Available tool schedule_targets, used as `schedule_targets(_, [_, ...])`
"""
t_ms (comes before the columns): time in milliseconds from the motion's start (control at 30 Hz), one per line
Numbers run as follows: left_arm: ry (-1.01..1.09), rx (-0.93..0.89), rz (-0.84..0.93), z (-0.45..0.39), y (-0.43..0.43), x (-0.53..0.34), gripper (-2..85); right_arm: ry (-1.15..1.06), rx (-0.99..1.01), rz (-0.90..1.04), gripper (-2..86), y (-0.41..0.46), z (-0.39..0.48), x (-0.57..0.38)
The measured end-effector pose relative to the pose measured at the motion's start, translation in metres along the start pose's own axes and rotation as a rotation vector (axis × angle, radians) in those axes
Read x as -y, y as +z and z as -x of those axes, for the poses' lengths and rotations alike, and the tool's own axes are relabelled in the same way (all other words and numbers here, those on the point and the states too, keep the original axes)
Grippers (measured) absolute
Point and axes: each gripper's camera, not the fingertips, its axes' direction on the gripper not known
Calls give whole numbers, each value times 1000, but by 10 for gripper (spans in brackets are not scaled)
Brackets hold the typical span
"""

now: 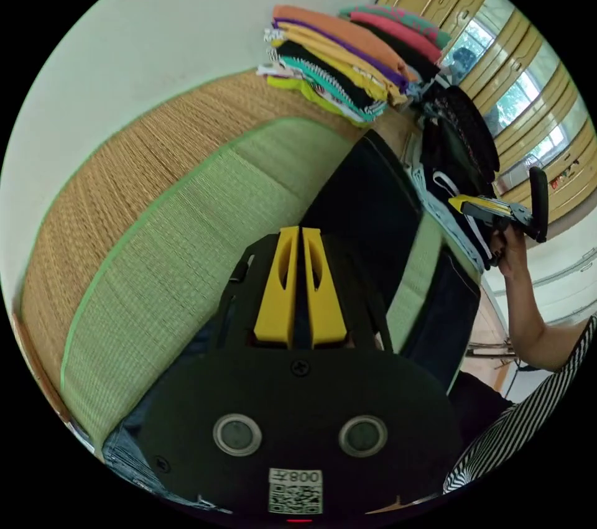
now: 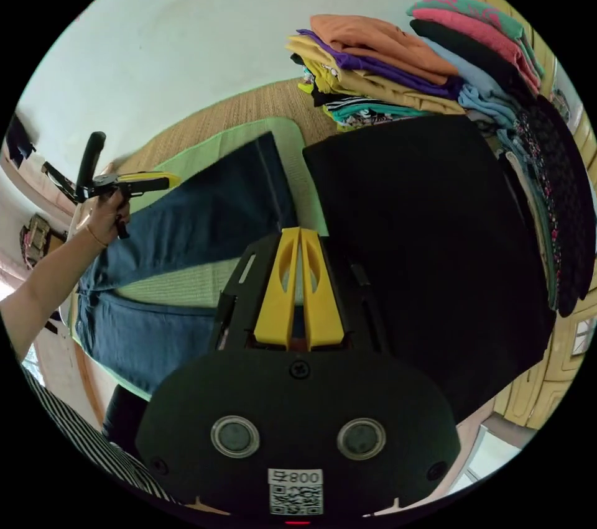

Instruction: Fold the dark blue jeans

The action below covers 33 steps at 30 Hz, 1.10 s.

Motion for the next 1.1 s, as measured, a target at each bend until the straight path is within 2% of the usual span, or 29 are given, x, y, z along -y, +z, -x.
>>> schedule_targets(100, [43,-83,-25,-22,0,1,42,-13,-12,1,15,-13,-8,-38])
schedule_targets(133, [75,-163,-23,-35,2,-1,53,-12,-13,22,26,-16,-10,-57])
schedule_targets(167, [127,-243,-2,-50,6,-4,63,-13,-7,61,48,-16,-12,-76])
schedule_targets(300, [243,-336,139,-95,31,-17,80,17,-55,211,78,-10,-14,-131])
schedule_targets(433, [297,-276,242,-125,52,-32,73,43,-104,273,78,-1,-13,-165])
schedule_targets(467, [304,-232,203,-129,51,-36,47,38,-113,264,71,-1,-11,-165])
schedule_targets(600, [301,-187,243,-136,57,-42,13,1,-122,297,27,-4,-7,-156])
schedule_targets(800, [272,-199,141,-135,49,-56,6,12,-74,167,8,-51,-8,-146])
schedule_targets(933, [232,-169,208,-130,86,-78,15,123,-82,304,1,-19,-21,-142])
schedule_targets(1100, [133,-245,78,-109,71,-119,24,87,-44,190,-1,-59,0,-130])
